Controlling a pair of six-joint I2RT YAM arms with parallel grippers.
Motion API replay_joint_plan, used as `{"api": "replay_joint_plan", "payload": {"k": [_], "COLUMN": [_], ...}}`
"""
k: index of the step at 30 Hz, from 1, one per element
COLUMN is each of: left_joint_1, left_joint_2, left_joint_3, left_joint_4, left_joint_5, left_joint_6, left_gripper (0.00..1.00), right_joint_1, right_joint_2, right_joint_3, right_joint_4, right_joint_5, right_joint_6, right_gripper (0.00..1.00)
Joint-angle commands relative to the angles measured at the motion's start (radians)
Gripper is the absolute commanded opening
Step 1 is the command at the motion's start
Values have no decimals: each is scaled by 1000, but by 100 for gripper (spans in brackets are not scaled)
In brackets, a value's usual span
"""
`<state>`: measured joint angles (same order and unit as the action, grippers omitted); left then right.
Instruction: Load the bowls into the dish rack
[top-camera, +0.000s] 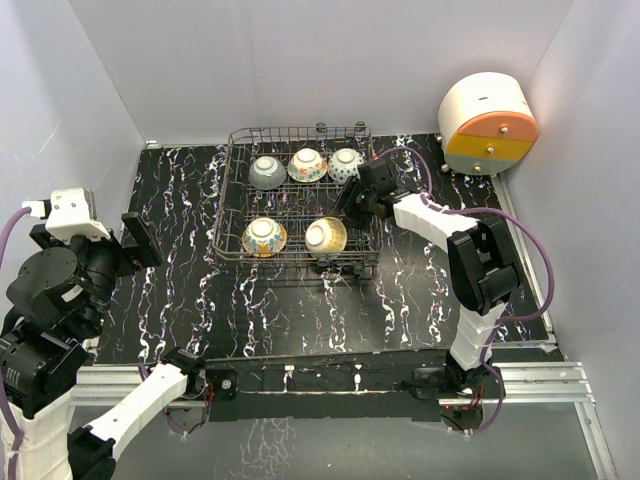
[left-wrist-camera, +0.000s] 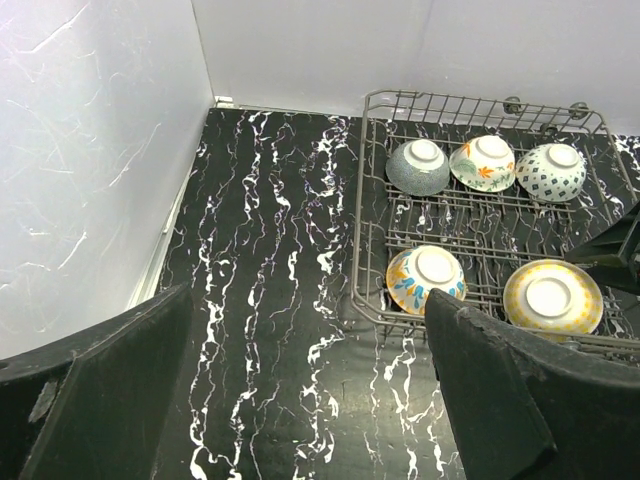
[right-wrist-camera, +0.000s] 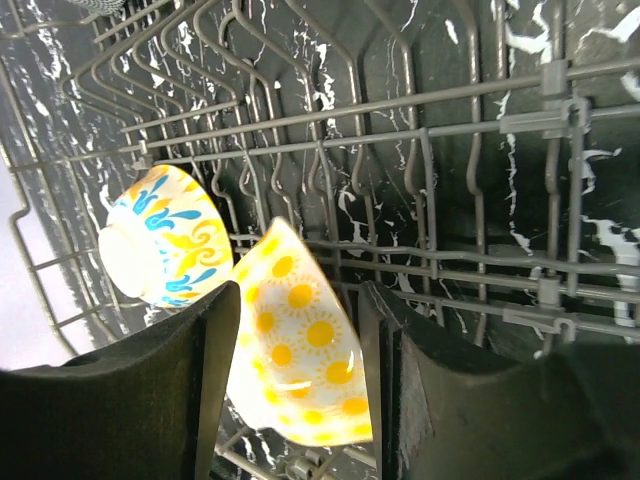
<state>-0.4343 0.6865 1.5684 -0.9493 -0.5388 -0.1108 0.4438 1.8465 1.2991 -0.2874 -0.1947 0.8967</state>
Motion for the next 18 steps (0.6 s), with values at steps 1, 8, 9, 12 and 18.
{"api": "replay_joint_plan", "payload": {"k": [1, 8, 9, 12, 18], "left_joint_1": [-2, -3, -3, -3, -3], "left_joint_2": [22, 31, 32, 37, 59], "left_joint_3": [-5, 1, 2, 2, -13], "left_joint_4": [11, 8, 6, 3, -4], "left_joint_5": [16, 29, 31, 44, 114], "left_joint_6": [-14, -40, -45, -57, -93], "left_gripper": [97, 97, 97, 97, 97], "right_joint_1": [3, 4, 5, 5, 41], "right_joint_2": [-26, -34, -41, -67, -149], "right_joint_3": [104, 196, 207, 242, 315], "right_joint_4": [-89, -193, -201, -238, -348], "right_joint_5": [75, 159, 170, 189, 234], "right_joint_6": [-106, -203, -217, -255, -319], "right_gripper": [54, 56, 57, 63, 99]}}
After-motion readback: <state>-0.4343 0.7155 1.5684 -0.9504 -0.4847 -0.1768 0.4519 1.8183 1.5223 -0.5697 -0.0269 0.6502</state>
